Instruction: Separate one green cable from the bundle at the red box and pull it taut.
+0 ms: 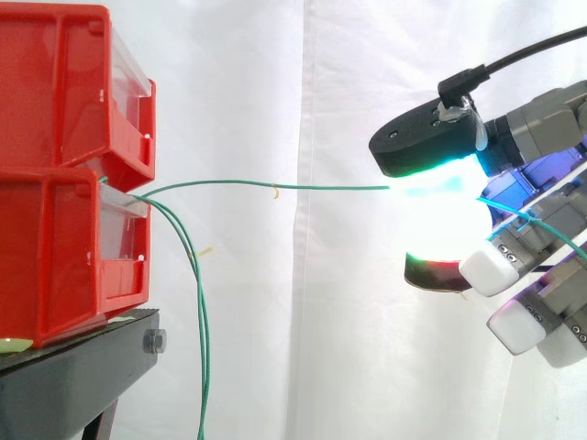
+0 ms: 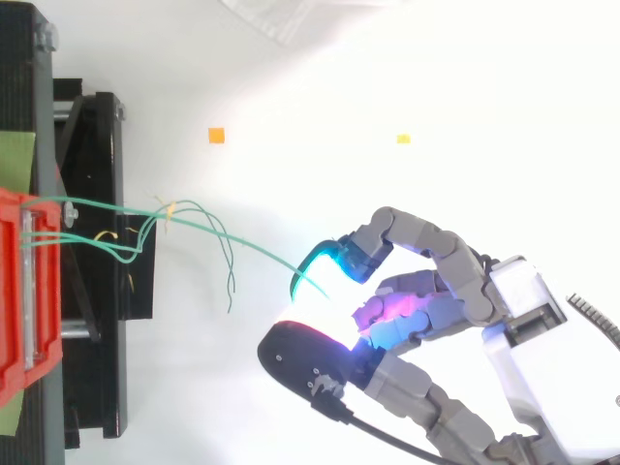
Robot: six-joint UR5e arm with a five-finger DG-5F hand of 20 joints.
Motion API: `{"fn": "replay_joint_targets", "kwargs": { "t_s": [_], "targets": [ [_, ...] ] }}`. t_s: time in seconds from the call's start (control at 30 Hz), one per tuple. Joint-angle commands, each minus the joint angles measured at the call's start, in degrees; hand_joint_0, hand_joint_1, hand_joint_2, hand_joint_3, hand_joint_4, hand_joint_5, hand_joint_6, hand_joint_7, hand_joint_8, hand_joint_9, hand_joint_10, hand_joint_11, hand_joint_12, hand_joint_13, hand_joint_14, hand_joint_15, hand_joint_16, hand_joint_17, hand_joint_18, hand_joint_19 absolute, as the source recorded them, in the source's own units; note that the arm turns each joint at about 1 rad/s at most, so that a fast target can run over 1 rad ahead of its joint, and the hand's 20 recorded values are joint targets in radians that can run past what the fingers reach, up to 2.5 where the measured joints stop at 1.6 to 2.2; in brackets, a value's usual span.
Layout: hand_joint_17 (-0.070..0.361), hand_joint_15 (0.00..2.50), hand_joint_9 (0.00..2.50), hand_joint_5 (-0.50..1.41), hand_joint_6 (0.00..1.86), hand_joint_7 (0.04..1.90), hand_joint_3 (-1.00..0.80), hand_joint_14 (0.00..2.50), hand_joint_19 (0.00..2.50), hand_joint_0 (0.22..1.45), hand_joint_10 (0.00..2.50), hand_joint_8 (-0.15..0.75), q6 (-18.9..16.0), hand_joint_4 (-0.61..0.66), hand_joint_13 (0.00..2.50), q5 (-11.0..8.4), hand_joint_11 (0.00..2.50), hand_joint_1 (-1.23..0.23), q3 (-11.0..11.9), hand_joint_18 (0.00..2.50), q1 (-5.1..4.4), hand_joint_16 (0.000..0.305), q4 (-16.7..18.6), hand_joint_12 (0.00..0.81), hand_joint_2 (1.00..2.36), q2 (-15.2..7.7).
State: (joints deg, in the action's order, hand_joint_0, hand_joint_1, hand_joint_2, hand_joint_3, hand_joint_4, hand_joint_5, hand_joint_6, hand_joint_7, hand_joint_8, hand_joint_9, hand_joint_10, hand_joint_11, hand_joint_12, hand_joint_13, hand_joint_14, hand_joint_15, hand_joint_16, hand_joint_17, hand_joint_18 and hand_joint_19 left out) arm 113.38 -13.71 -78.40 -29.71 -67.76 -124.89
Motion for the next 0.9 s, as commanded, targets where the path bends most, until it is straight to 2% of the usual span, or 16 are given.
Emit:
{"fn": "replay_joint_targets", "kwargs": {
  "t_s": [0.0,0.7,0.87],
  "targets": [
    [0.077,0.59,1.47,0.05,0.71,1.31,-0.21,0.02,0.61,0.68,0.0,0.253,0.0,0.03,0.95,0.0,0.11,-0.72,0.0,0.6,0.0,0.034,-0.09,0.293,1.02,0.0],
    [0.072,0.66,1.43,0.05,0.72,1.29,-0.21,0.02,0.62,0.68,0.0,0.261,-0.61,0.03,1.0,-0.26,0.08,-0.72,0.0,0.65,0.09,0.032,0.62,0.291,1.02,0.0],
    [0.065,0.71,1.4,0.05,0.71,1.28,-0.21,0.02,0.63,0.69,0.0,0.229,-0.53,0.03,1.02,-0.17,0.08,-0.72,0.0,0.64,0.09,0.029,0.7,0.276,1.01,0.0]
  ]
}}
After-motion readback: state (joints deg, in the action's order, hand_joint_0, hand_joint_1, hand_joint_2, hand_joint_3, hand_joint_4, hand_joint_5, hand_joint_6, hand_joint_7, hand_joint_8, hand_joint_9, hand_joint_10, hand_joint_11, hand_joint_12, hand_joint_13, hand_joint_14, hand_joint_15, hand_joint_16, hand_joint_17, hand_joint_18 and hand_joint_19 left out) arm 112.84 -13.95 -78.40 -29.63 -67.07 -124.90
